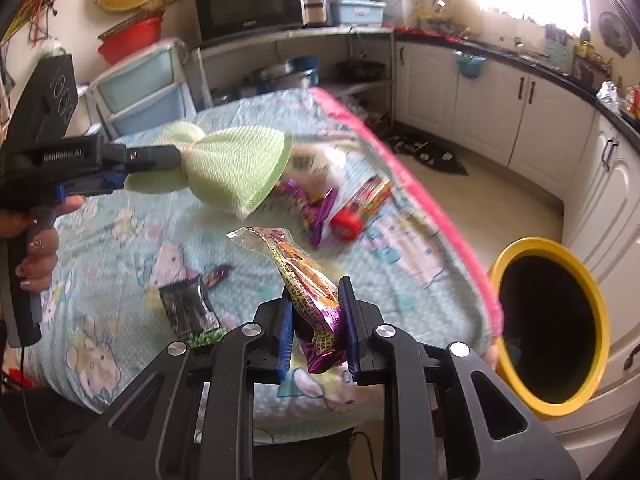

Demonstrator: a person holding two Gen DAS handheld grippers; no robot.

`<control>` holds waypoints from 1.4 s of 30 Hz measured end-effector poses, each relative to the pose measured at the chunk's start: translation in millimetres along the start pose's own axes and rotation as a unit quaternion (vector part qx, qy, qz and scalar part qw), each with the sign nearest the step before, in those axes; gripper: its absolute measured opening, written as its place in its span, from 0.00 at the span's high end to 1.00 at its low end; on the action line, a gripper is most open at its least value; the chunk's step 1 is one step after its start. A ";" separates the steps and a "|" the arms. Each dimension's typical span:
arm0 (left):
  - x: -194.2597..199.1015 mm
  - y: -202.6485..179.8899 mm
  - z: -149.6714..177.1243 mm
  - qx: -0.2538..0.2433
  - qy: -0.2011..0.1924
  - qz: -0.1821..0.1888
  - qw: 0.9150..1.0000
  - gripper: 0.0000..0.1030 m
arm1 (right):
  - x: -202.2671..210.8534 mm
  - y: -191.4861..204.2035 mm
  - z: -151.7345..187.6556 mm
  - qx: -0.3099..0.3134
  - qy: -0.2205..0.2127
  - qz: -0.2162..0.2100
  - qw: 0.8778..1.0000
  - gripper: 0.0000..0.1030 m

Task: Collect trash
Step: 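Grasp the light green mesh sponge with the left gripper while the right grasps the snack wrapper, then carry the green sponge and orange-purple wrapper over the yellow-rimmed bin with both grippers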

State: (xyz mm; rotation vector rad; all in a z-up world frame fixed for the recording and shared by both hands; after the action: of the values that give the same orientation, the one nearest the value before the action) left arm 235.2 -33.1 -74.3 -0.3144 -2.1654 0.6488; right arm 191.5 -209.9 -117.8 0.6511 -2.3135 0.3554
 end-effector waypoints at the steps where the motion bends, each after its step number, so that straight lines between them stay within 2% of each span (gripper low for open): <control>1: 0.3 -4.7 -1.5 -0.005 -0.003 0.000 1.000 0.65 | 4.1 -4.0 -2.5 -0.004 -0.006 0.004 1.000 0.80; 12: 2.5 -60.9 -11.5 -0.066 -0.024 0.013 0.997 0.65 | 50.2 -45.9 -11.4 -0.040 -0.052 0.051 0.997 0.80; 22: -6.4 -108.7 -10.9 -0.110 -0.029 0.031 0.993 0.65 | 89.7 -89.8 -8.8 -0.078 -0.083 0.099 0.989 0.80; 31: -18.6 -157.1 -4.2 -0.153 -0.027 0.048 0.987 0.64 | 122.0 -135.2 4.7 -0.121 -0.105 0.144 0.977 0.80; 42: -41.3 -208.7 8.2 -0.191 -0.015 0.075 0.979 0.64 | 160.4 -180.8 27.1 -0.170 -0.129 0.203 0.956 0.80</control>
State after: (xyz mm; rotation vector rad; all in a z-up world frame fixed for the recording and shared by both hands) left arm 254.3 -228.0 9.2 -0.6795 -2.3046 0.3136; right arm 173.6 -429.0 -13.8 0.0464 -2.6706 0.0491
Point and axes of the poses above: each gripper's, at about its wrist camera, not at the fingertips, and x roughly against the way its jaws point, y to its left, z to its underside, the point moved 9 cm from there along -x, roughly the way its jaws point, and after that the axes turned 13 degrees about x, right-handed, at the moved point
